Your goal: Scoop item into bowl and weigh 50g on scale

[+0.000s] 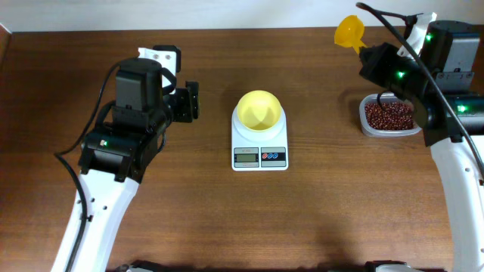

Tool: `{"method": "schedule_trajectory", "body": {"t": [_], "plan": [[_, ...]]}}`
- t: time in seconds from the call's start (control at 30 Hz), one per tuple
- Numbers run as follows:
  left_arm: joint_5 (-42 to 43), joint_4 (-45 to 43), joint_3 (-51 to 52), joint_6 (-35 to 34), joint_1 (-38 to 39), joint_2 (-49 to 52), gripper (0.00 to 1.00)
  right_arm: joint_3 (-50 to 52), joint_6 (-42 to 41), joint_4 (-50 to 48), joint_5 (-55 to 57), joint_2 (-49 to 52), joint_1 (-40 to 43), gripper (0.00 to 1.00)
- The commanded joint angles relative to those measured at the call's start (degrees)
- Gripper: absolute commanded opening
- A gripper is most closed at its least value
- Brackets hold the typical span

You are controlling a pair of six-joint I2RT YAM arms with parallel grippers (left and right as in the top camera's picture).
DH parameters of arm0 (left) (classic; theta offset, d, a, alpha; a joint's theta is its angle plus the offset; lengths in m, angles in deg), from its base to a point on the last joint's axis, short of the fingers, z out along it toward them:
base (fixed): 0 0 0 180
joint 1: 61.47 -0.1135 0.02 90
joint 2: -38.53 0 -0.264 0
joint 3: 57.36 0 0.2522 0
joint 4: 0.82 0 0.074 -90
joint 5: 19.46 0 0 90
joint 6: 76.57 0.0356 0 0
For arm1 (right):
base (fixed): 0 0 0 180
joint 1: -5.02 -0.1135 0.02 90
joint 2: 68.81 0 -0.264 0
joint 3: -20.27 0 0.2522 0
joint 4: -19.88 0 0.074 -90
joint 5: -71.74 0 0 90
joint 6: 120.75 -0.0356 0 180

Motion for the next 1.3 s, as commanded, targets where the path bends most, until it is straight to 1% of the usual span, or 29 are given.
{"method": "schedule_trajectory", "body": {"t": [0.0, 0.07, 0.43, 0.5, 0.57, 0.6, 0.63, 0.67, 0.7, 0.73, 0.77, 0.8, 0.83, 0.87, 0.9, 0.93, 0.97, 1.03, 1.07, 1.1, 1.13, 1.17, 1.27], "plan": [[1.75, 0.09, 0.11, 0.09, -0.39, 0.22, 0.69, -0.70, 0.15, -0.63, -0.70, -0.96, 0.15, 0.04], [4.57, 0.09, 0.11, 0.09, -0.39, 0.22, 0.68, -0.70, 0.17, -0.68, -0.68, -0.94, 0.15, 0.04], [4.70, 1.60, 0.11, 0.09, -0.39, 0.22, 0.67, -0.70, 0.44, -1.27, -0.68, -0.94, 0.17, 0.04], [4.68, 1.75, 0.11, 0.09, -0.39, 0.22, 0.71, -0.70, 3.87, -1.25, 0.20, -0.96, 0.28, 0.04], [4.66, 2.29, 0.11, 0.11, -0.39, 0.22, 0.72, -0.70, 5.35, -1.29, 5.33, -0.96, 0.26, 0.04], [3.30, 3.10, 0.11, 0.11, -0.39, 0.22, 0.72, -0.70, 8.20, -1.31, 7.06, -0.96, 0.26, 0.04], [-2.62, 3.76, 0.11, 0.09, -0.39, 0.22, 0.70, -0.70, 13.31, -0.68, 7.04, -0.96, 0.26, 0.04], [-5.68, 3.74, 0.11, 0.09, -0.39, 0.22, 0.71, -0.70, 14.84, -0.04, 7.06, -0.96, 0.26, 0.04], [-10.45, 3.72, 0.11, 0.09, -0.39, 0.22, 0.73, -0.70, 17.25, 1.42, 7.04, -0.94, 0.26, 0.04], [-20.81, 3.67, 0.11, 0.09, -0.39, 0.57, 0.82, -0.70, 17.35, 2.21, 7.08, -0.92, 0.26, 0.04], [-25.94, 3.72, 0.11, 0.11, -0.39, 0.94, 0.97, -0.70, 17.40, 2.27, 7.32, -0.92, 0.26, 0.04], [-31.87, 3.69, 0.11, 0.11, -0.39, 1.53, 0.99, -0.70, 17.46, 2.34, 8.81, -0.92, 0.26, 0.04], [-38.58, 3.69, 0.11, 0.11, -0.44, 2.60, 0.99, -0.70, 20.48, 2.54, 9.92, -0.92, 0.26, 0.04], [-42.66, 3.72, 0.11, 0.11, -1.18, 4.09, 0.99, -0.70, 22.29, 2.23, 9.90, -0.92, 0.26, 0.04], [-42.56, 3.61, 0.11, 0.09, -2.86, 5.53, 0.99, -0.70, 22.29, 1.38, 9.92, -0.92, 0.26, 0.04], [-40.48, 3.45, 0.11, 0.09, -4.74, 6.95, 0.99, -0.70, 22.29, 0.35, 9.92, -0.92, 0.26, 0.04], [-37.11, 3.48, 0.11, 0.09, -6.34, 7.78, 0.99, -0.70, 22.29, -0.26, 9.92, -0.92, 0.26, 0.04], [-26.08, 3.45, 0.11, 0.07, -12.13, 9.38, 0.99, -0.70, 22.29, -1.07, 9.94, -0.92, 0.28, 0.04], [-23.80, 3.34, 0.11, 0.07, -14.82, 9.99, 0.99, -0.70, 22.21, -1.05, 9.88, -0.90, 0.61, 0.04], [-23.39, 2.69, 0.11, 0.07, -17.92, 10.75, 0.99, -0.70, 21.99, -1.01, 9.86, -0.90, 1.31, 0.04], [-23.37, 2.14, 0.11, 0.07, -19.32, 11.15, 0.99, -0.70, 21.51, -1.01, 9.81, -0.90, 2.05, 0.04], [-23.37, 1.49, 0.13, 0.07, -21.49, 12.04, 0.99, -0.70, 19.21, -0.96, 9.60, -0.90, 3.32, 0.04], [-23.34, -3.56, 0.11, 0.09, -24.85, 14.25, 0.99, -0.70, 18.14, -0.83, 9.64, -0.90, 4.35, 0.04]]}}
